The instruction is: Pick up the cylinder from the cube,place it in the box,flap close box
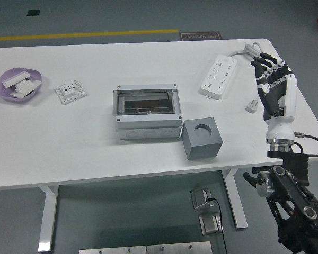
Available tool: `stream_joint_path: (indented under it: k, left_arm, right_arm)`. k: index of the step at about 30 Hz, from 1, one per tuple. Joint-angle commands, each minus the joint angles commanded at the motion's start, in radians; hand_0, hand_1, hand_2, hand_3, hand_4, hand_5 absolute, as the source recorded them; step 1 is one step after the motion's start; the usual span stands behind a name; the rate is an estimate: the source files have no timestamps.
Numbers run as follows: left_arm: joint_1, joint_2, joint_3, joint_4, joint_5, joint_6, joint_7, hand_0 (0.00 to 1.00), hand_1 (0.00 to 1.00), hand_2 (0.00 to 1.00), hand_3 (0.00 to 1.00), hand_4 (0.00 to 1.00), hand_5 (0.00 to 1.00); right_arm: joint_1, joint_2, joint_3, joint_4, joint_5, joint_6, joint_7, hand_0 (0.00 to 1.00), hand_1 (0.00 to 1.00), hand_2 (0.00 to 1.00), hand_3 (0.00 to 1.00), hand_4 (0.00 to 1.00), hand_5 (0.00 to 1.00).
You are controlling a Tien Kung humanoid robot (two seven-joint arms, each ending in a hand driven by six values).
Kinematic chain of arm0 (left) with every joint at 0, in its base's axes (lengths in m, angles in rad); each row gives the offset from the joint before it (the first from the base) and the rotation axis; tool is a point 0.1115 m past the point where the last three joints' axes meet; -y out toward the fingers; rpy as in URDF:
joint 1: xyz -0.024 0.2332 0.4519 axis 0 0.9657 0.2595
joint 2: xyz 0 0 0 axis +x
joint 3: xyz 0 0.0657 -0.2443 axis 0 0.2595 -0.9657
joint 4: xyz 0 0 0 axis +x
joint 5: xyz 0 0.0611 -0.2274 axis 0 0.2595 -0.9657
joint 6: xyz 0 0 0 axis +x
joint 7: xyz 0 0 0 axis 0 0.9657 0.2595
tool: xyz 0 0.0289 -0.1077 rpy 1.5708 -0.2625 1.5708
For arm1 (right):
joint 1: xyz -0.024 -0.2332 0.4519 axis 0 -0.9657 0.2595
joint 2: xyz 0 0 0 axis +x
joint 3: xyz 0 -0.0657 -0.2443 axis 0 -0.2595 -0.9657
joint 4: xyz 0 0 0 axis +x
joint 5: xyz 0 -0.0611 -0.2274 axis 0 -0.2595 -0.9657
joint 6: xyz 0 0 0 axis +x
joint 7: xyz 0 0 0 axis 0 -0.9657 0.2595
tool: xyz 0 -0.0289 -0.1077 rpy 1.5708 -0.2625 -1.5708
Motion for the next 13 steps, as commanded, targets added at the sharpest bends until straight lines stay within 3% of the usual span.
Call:
stream_joint_path:
  k: [13]
  left_arm:
    - [-0.006,-0.001,-0.072,0.000,0.067,-0.008,0.024,0.630,0.641,0.608,0.624,0.665,0.244]
  right_arm:
    - [0.006,0.009,-0.019,-0.108,-0.006,0.015,0.000,0.684,0.531,0.565,0.546,0.759,0.502]
